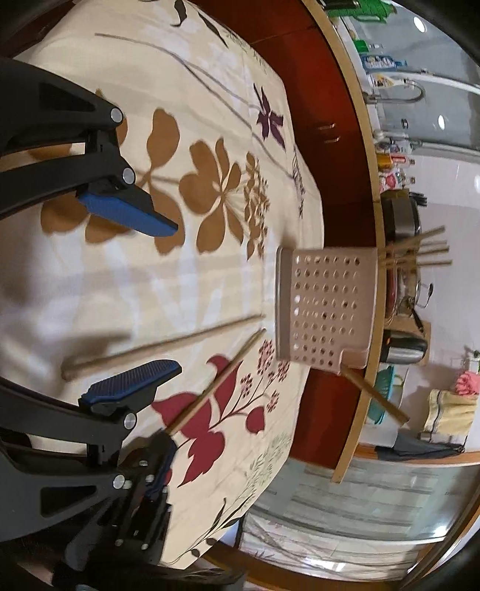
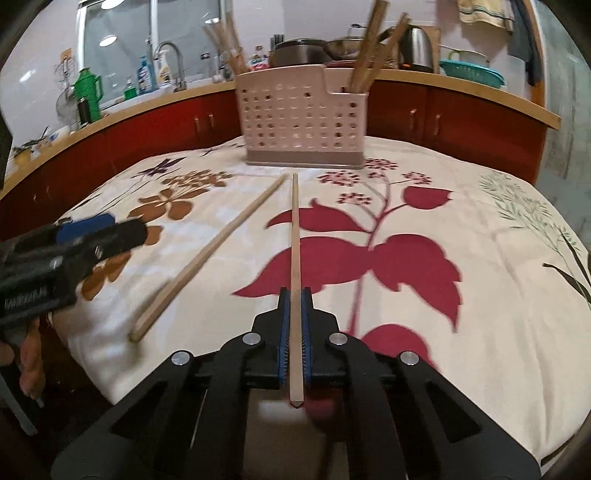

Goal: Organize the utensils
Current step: 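Lower the right tool onto a wooden chopstick and close it, then close the left tool on the last chopstick while the right tool holds its chopstick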

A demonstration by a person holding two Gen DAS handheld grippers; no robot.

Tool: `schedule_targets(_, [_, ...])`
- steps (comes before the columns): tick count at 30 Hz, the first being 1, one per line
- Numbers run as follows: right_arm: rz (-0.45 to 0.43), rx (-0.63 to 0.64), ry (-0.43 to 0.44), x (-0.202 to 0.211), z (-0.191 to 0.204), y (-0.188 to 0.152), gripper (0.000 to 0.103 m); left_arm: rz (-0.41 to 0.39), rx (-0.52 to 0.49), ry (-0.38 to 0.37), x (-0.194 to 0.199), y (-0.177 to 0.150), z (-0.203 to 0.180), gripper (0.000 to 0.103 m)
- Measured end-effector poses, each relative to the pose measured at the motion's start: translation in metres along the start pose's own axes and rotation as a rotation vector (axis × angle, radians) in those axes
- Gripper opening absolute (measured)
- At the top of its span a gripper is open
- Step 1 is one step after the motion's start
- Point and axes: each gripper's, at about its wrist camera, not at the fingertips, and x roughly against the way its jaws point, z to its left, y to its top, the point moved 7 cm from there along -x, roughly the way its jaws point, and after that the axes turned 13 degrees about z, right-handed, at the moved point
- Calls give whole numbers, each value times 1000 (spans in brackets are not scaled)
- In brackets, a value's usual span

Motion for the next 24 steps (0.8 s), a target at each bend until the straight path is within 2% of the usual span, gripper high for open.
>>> schedule_targets(6, [-15, -55, -17, 1, -24, 2, 7, 52, -37, -24, -18, -6, -18, 60])
schedule_targets(9, [-19, -68, -16, 1, -30, 3, 7, 99, -36, -40, -30, -11, -23, 49])
schedule_targets(12, [-19, -72, -11, 1, -31, 2, 7, 99, -61, -22, -32, -13, -26, 43])
schedule_targets(14, [-17, -78, -5, 0, -32, 2, 7, 98, -72, -17, -32, -14, -27, 25])
schedule_targets(17, [-20, -86, 2, -1, -33, -1, 8, 92, -85, -1, -32, -14, -25, 13])
schedule_targets(18, [-21, -84, 10, 0, -33, -2, 9, 91, -83, 1, -31, -14, -23, 10])
schedule_targets(20, [-27, -74, 14, 3, -30, -4, 25, 90, -79, -4, -31, -14, -21, 7])
schedule_targets(21, [-29, -67, 12, 4, -29, -5, 29, 89, -78, -3, -31, -14, -20, 7])
schedule_targets(24, [-31, -58, 15, 7, -29, -9, 32, 82, -91, 4, -30, -15, -21, 7])
